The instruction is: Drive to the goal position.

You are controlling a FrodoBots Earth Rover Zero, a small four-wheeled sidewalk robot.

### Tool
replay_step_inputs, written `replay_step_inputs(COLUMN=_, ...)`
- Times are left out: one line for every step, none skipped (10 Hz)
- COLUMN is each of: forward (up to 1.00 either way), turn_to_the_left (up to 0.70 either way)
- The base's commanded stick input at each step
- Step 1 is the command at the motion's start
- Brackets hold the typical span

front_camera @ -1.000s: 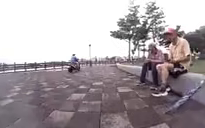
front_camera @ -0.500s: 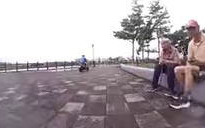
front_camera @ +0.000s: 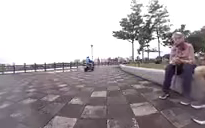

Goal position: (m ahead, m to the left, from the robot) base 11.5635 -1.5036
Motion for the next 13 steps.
replay_step_inputs(forward=1.00, turn_to_the_left=0.00)
replay_step_inputs(forward=1.00, turn_to_the_left=0.00)
replay_step_inputs(forward=1.00, turn_to_the_left=0.00)
replay_step_inputs(forward=1.00, turn_to_the_left=0.00)
replay_step_inputs(forward=1.00, turn_to_the_left=0.00)
replay_step_inputs(forward=1.00, turn_to_the_left=0.00)
replay_step_inputs(forward=1.00, turn_to_the_left=0.00)
replay_step_inputs(forward=1.00, turn_to_the_left=0.00)
replay_step_inputs(forward=1.00, turn_to_the_left=0.00)
replay_step_inputs(forward=1.00, turn_to_the_left=0.00)
replay_step_inputs(forward=1.00, turn_to_the_left=0.00)
replay_step_inputs(forward=1.00, turn_to_the_left=0.00)
replay_step_inputs(forward=1.00, turn_to_the_left=0.00)
